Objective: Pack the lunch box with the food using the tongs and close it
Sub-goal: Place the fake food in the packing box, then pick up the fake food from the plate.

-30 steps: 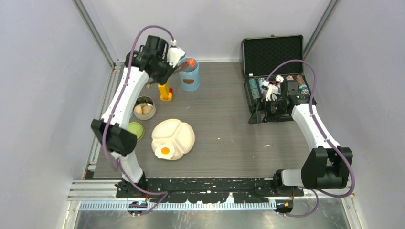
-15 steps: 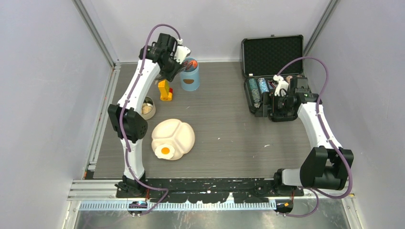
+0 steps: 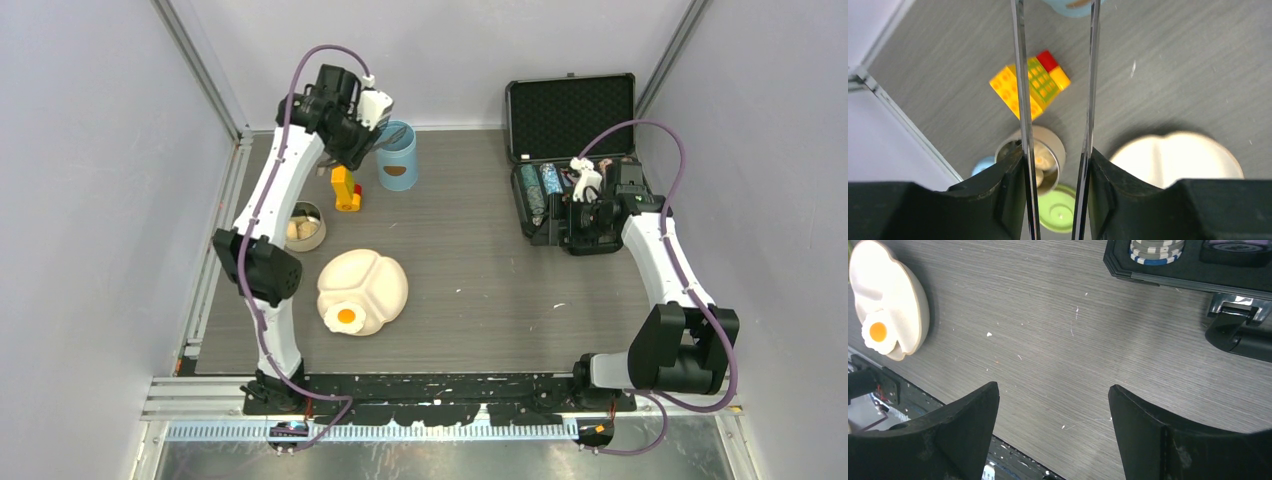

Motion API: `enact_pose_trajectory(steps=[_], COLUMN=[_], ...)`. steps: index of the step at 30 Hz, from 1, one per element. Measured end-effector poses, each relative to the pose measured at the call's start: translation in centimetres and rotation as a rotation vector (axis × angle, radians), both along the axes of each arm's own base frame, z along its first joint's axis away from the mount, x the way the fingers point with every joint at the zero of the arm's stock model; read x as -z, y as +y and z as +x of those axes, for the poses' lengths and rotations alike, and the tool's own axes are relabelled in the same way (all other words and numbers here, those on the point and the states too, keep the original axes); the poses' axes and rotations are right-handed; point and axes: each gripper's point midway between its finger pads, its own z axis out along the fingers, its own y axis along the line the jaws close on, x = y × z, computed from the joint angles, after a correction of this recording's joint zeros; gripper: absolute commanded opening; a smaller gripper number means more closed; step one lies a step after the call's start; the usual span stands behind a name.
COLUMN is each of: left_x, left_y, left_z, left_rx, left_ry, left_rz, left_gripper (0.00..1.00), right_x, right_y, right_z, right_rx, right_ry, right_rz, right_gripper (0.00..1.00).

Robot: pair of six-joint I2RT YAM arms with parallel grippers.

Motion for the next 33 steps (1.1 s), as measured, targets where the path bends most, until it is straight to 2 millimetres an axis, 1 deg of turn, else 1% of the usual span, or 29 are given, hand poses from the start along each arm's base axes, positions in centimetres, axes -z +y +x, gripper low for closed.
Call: enact_pose_trajectory(steps=[1, 4, 8, 11, 13, 18, 19, 22, 25, 29, 33], left_x=[0.0, -0.3, -1.2, -1.6, -1.2, 1.1, 1.7, 2.6, 3.2, 3.1, 2.5], left_y=[0.2, 1.8, 4.6, 6.0, 6.9, 8.4, 8.8, 9.6, 10.7, 11.7, 12.3], left_z=[-0.7, -4.4, -10.6, -14.2, -16.5, -21.3, -22.6, -25.7, -28.7, -30.8, -31.2], left_rx=[0.002, 0.002, 0.005, 0.018, 0.036, 0.107, 0.131, 0.184, 0.243, 0.309, 0.368], left_ry=[0.010, 0.046, 0.064, 0.064, 0.081, 0.172, 0.198, 0.239, 0.244, 0.205, 0.146], left_rz=[-0.004, 0.000, 0.004, 0.012, 0.029, 0.084, 0.099, 0.131, 0.165, 0.214, 0.260], left_gripper=[0.44, 0.44, 0.45, 0.45, 0.45, 0.45, 0.45, 0.45, 0.45, 0.45, 0.45], right_x=[0.0, 0.0, 0.2, 0.2, 0.3, 0.5, 0.5, 0.5, 0.5, 0.5, 0.5], right_y=[0.1, 0.5, 1.1, 1.8, 2.3, 3.9, 4.2, 4.5, 4.5, 4.5, 4.5], right_z=[0.0, -0.2, -0.6, -0.9, -1.0, -1.7, -1.8, -1.9, -1.9, -1.9, -1.9], right_rx=[-0.003, -0.016, -0.038, -0.063, -0.082, -0.147, -0.158, -0.172, -0.173, -0.173, -0.173], right_ry=[-0.001, 0.001, 0.007, 0.009, 0.010, 0.011, 0.011, 0.010, 0.009, 0.009, 0.009], right_rz=[0.004, 0.015, 0.021, 0.022, 0.022, 0.013, 0.012, 0.012, 0.011, 0.011, 0.011], right_gripper=[0.85, 0.85, 0.85, 0.85, 0.85, 0.85, 0.85, 0.85, 0.85, 0.85, 0.85])
